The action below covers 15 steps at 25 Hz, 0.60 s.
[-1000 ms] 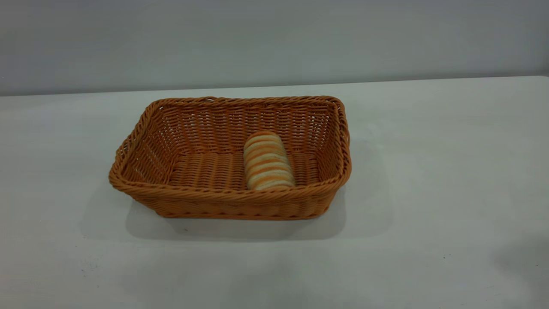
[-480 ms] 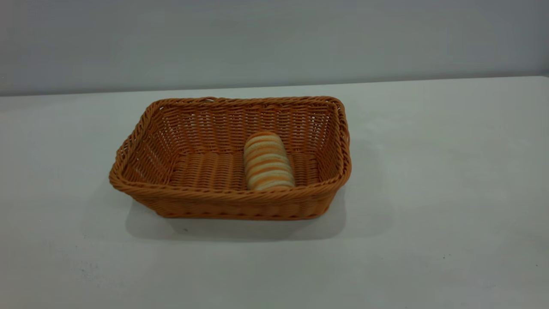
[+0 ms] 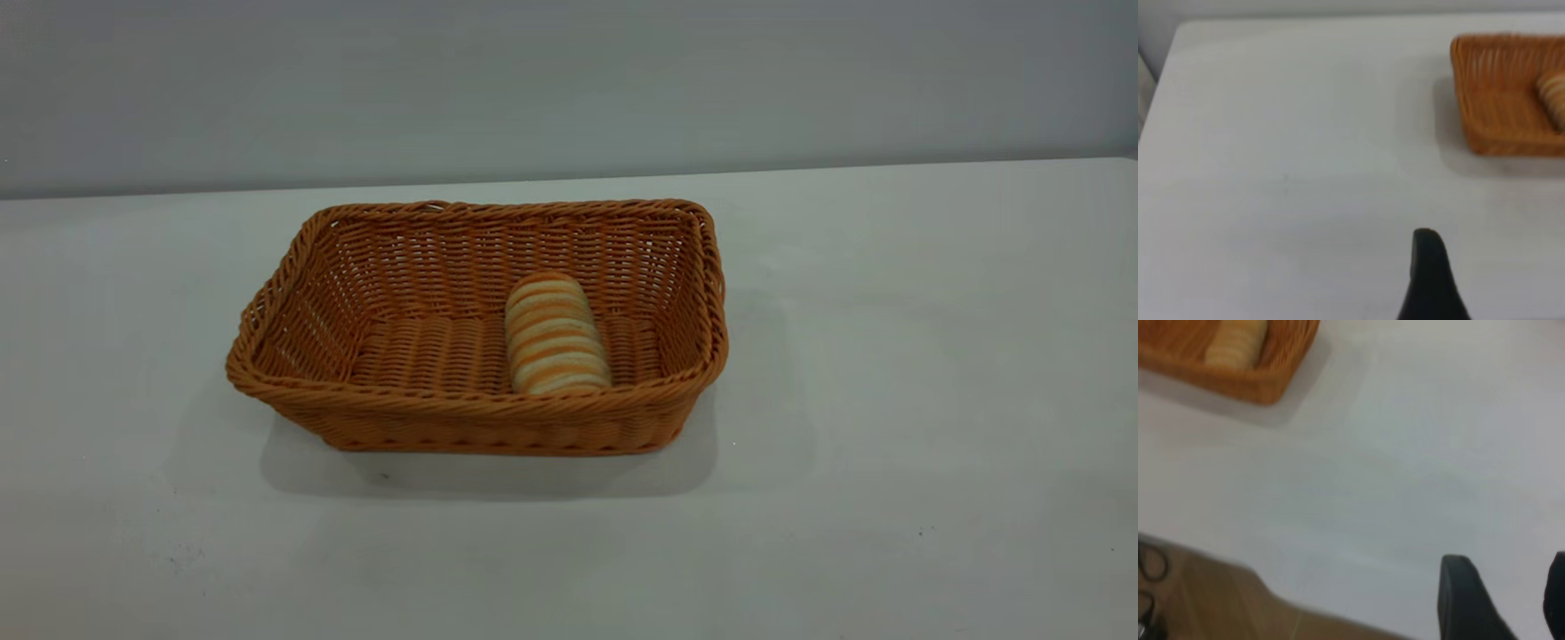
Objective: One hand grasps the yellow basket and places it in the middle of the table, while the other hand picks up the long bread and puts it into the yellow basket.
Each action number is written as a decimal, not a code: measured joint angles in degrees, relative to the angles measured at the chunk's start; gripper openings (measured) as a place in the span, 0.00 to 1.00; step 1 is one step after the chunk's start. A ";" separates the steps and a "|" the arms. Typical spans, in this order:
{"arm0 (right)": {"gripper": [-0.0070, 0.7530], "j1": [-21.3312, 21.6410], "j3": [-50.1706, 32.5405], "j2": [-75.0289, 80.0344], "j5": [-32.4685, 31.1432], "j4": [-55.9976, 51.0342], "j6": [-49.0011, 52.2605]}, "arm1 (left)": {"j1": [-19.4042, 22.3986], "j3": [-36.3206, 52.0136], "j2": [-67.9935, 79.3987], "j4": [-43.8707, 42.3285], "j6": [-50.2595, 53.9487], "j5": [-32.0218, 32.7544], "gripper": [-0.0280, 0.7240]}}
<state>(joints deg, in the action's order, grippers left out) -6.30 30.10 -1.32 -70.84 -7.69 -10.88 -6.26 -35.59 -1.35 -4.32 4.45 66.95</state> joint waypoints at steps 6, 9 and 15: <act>0.45 0.00 -2.61 0.00 4.58 0.63 0.16 | 0.00 5.86 0.00 -0.81 -1.54 -0.36 0.78; 0.45 0.00 -2.64 0.05 5.31 1.26 1.00 | 0.00 6.36 0.00 0.91 -1.66 -2.00 0.78; 0.45 0.00 -2.68 0.05 5.35 1.32 1.33 | 0.00 7.40 0.00 4.92 -2.17 -1.95 0.78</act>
<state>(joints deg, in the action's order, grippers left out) -6.30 27.42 -1.26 -65.49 -6.37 -9.55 -6.26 -28.18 -1.35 0.60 2.28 65.00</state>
